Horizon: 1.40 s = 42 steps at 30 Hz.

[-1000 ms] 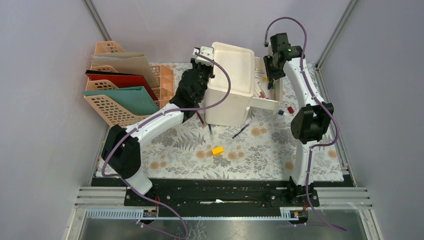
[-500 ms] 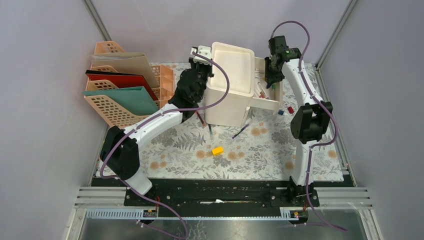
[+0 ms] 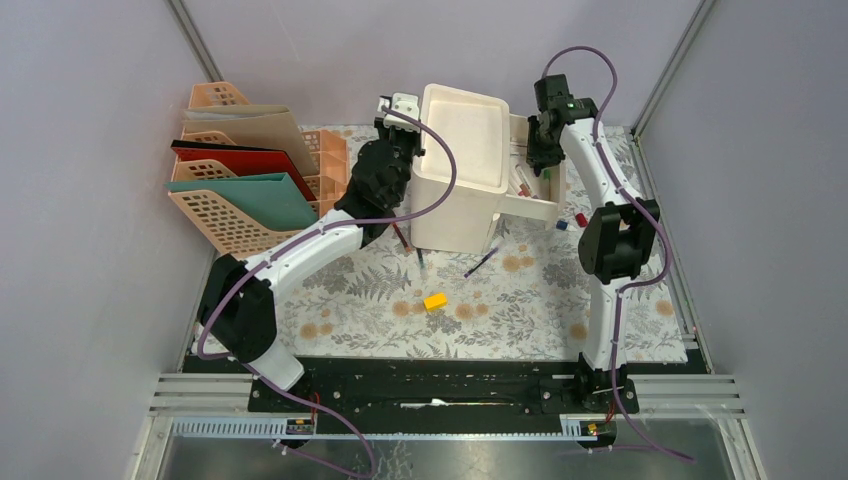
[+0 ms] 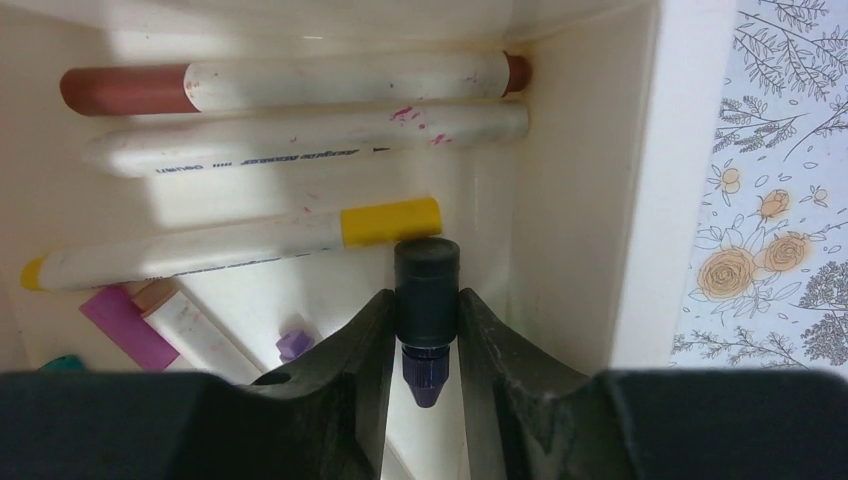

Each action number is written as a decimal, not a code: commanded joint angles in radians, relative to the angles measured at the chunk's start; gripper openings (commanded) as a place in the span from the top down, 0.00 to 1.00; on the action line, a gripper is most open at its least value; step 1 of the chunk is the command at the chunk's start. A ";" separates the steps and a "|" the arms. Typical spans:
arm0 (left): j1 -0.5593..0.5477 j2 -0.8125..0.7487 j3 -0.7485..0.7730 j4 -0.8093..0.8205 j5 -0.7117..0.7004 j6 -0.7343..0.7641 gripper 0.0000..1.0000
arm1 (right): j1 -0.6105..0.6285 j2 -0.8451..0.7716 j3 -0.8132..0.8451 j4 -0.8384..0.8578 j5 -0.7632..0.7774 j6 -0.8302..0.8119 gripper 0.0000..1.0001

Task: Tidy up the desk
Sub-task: Pick up the stationery from the drawer.

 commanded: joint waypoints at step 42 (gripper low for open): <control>0.085 -0.068 0.153 -0.261 0.315 -0.390 0.01 | -0.322 -0.526 -0.378 0.270 -0.791 -0.310 1.00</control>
